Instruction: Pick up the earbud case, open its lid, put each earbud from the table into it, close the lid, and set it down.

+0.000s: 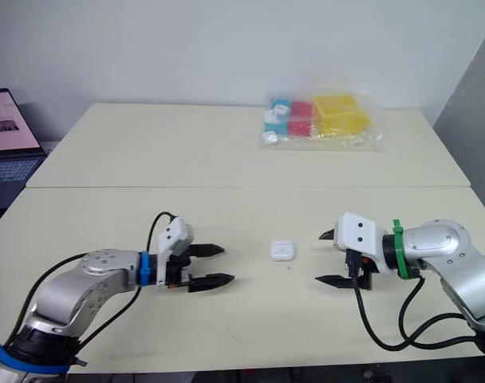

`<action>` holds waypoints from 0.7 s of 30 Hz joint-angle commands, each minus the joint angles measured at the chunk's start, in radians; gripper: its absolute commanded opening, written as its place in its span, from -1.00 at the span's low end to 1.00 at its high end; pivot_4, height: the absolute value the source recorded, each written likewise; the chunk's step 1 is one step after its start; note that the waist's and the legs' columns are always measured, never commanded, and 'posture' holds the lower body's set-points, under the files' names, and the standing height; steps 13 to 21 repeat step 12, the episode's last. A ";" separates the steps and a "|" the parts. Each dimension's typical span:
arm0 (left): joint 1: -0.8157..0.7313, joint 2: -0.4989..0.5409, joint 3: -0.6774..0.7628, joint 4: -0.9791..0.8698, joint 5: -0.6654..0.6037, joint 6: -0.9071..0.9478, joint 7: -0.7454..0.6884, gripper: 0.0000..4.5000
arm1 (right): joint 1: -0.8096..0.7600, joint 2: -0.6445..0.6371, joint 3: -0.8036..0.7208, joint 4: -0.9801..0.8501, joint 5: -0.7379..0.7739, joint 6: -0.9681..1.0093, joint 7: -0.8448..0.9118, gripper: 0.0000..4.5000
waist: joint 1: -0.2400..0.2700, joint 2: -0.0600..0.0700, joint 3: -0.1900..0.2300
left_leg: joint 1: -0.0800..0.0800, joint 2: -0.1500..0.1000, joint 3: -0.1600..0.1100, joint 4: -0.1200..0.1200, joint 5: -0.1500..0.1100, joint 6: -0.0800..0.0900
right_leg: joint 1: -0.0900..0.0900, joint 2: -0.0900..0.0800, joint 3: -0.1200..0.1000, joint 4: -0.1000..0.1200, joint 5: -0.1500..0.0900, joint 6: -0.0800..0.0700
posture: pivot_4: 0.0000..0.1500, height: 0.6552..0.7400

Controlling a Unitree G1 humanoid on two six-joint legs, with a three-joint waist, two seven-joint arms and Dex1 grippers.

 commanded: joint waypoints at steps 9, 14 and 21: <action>0.076 0.077 0.122 -0.030 0.076 -0.131 -0.009 1.00 | 0.071 -0.039 -0.121 0.062 -0.014 -0.099 0.037 0.98 | 0.006 0.000 0.000 | 0.001 0.000 0.001 0.000 0.000 0.000 | 0.000 -0.003 0.000 0.000 0.000 0.000 | 1.00 1.00; 0.088 0.080 0.136 -0.034 0.073 -0.130 -0.007 1.00 | 0.070 -0.035 -0.119 0.083 -0.023 -0.115 0.039 0.98 | 0.006 0.000 0.000 | 0.001 0.000 0.000 0.000 0.000 0.000 | 0.000 -0.003 -0.001 0.001 0.000 0.000 | 1.00 1.00; 0.088 0.080 0.136 -0.034 0.073 -0.130 -0.007 1.00 | 0.070 -0.035 -0.119 0.083 -0.023 -0.115 0.039 0.98 | 0.006 0.000 0.000 | 0.001 0.000 0.000 0.000 0.000 0.000 | 0.000 -0.003 -0.001 0.001 0.000 0.000 | 1.00 1.00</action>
